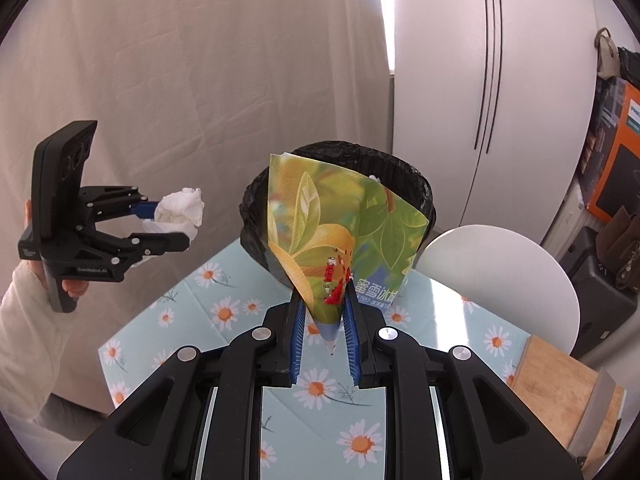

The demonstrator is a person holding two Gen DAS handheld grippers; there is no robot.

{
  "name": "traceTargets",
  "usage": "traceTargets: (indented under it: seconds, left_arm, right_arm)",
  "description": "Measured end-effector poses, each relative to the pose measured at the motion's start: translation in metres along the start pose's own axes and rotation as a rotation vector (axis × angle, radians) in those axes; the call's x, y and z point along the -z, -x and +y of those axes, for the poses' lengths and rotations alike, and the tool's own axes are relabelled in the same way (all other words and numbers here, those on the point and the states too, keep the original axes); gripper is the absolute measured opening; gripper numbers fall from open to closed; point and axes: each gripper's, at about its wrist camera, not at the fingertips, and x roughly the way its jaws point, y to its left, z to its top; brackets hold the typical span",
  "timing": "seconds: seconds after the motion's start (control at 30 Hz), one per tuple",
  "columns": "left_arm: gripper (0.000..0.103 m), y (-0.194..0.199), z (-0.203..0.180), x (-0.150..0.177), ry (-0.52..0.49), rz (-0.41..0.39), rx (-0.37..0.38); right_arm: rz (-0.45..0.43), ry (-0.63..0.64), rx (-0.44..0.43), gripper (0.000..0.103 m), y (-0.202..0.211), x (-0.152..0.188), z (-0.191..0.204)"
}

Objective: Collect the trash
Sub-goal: 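Lift the package and tissue and carry both over the bin, then open both tools to drop the package and tissue into the bin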

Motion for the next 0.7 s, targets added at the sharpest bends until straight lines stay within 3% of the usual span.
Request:
traceTargets:
  seconds: [0.43, 0.67, 0.7]
  left_arm:
    - [0.048, -0.065, 0.041, -0.060, 0.030, -0.031, 0.025]
    - [0.049, -0.103, 0.059, -0.073, 0.075, -0.040, 0.052]
    - [0.051, -0.106, 0.059, -0.073, 0.077, -0.050, 0.047]
  right_arm:
    - [-0.027, 0.007, -0.097, 0.017, -0.078, -0.066, -0.033]
    - [-0.022, -0.006, -0.124, 0.019, -0.116, -0.076, -0.047]
    - [-0.023, -0.007, -0.125, 0.024, -0.119, -0.075, -0.048]
